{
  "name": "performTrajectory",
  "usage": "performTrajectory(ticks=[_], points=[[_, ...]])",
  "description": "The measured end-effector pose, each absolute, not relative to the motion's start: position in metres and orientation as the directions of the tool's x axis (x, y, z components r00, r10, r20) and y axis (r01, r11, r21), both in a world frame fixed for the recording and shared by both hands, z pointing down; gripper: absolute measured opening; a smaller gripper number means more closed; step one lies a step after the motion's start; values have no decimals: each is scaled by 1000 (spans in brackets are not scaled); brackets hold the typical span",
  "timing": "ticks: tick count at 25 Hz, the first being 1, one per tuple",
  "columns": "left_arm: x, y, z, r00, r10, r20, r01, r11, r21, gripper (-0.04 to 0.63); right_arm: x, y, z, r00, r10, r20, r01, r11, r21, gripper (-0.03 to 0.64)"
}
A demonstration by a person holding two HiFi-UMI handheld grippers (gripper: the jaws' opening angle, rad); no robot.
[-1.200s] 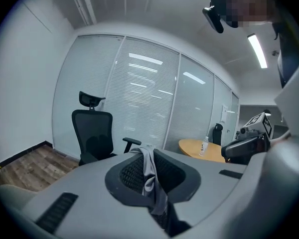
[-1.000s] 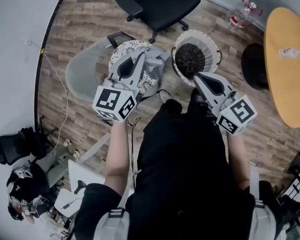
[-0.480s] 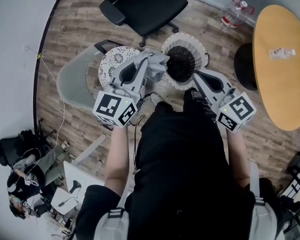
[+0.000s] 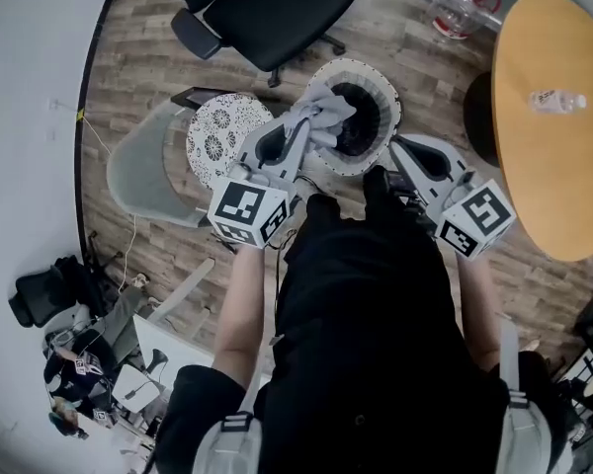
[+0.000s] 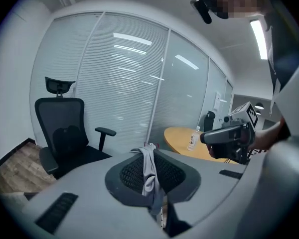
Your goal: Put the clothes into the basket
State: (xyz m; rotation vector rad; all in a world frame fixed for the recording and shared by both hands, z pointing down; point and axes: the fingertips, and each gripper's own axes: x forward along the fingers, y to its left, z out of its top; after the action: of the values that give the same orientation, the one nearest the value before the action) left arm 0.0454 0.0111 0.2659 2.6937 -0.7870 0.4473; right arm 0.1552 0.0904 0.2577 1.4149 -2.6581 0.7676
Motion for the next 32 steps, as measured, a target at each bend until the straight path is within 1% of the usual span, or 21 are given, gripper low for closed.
performTrajectory(ticks=[7,12,25,28,32], points=[[101,11,307,801,-409,437,-534,-818,213,38,192,91,275,-599,-753,273,-772,454,-444,17],[126,4,346,789,-379,483,-533,-814,231,38,212,91,288,-603,-737,305,-772,444,-454,17],[175,4,454,741,-247,624,-489,-835,250,38,240,90,320,-579,-723,378,-785,367,-500,17],[181,4,483,739,-240,630,-494,-828,265,38,239,88,336,-589,-709,388,-776,361,-517,17],[187,-1,535,728,-259,635,-523,-808,270,37,236,90,360,-605,-690,397,-760,354,-544,17]])
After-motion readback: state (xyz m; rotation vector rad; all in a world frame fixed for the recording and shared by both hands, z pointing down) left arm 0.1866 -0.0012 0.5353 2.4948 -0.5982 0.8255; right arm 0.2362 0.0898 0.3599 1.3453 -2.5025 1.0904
